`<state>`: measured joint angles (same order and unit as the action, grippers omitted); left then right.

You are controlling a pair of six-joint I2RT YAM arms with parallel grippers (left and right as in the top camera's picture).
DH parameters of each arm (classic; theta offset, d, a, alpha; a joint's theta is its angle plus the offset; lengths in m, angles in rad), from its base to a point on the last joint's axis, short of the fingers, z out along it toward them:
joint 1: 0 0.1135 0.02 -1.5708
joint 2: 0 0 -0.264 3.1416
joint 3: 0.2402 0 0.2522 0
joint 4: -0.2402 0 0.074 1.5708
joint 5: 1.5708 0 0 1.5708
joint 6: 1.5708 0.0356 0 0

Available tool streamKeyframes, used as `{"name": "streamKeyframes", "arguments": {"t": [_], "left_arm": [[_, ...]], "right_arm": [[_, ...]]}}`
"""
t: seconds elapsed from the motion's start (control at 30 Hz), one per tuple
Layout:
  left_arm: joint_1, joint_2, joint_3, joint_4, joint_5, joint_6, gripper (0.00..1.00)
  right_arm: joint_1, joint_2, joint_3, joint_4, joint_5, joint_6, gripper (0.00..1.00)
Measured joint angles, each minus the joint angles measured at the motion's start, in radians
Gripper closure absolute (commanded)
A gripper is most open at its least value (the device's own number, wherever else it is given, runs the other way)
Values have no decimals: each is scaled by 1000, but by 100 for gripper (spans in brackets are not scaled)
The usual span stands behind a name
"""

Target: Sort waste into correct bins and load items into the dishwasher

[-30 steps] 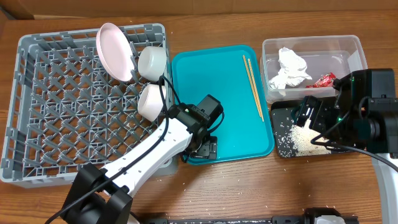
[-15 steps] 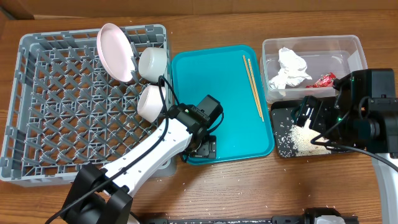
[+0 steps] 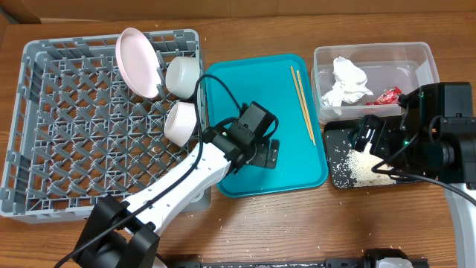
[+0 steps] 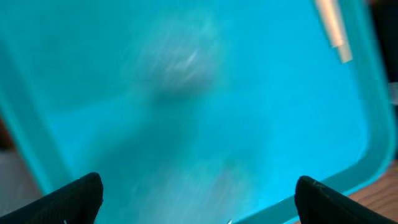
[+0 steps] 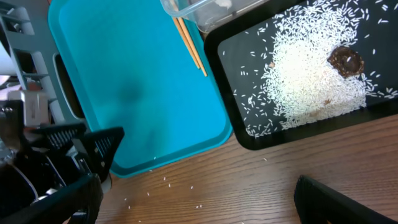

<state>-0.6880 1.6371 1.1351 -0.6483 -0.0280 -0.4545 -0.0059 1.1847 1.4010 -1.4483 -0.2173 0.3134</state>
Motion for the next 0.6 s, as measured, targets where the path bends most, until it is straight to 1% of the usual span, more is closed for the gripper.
{"name": "streamKeyframes", "arguments": {"t": [0.17, 0.23, 0.33, 0.43, 0.5, 0.6], "left_arm": [[0, 0, 36, -22, 25, 50, 14], [0, 0, 56, -55, 27, 51, 15], [0, 8, 67, -133, 28, 33, 15], [0, 51, 66, -198, 29, -2, 17], [0, 93, 54, -208, 29, -31, 21], [-5, 151, 9, -193, 29, -63, 21]], "right_arm": [[0, 0, 0, 0, 0, 0, 0], [0, 0, 0, 0, 0, 0, 0], [0, 0, 0, 0, 0, 0, 0], [0, 0, 0, 0, 0, 0, 0], [0, 0, 0, 0, 0, 0, 0], [0, 0, 0, 0, 0, 0, 0]]}}
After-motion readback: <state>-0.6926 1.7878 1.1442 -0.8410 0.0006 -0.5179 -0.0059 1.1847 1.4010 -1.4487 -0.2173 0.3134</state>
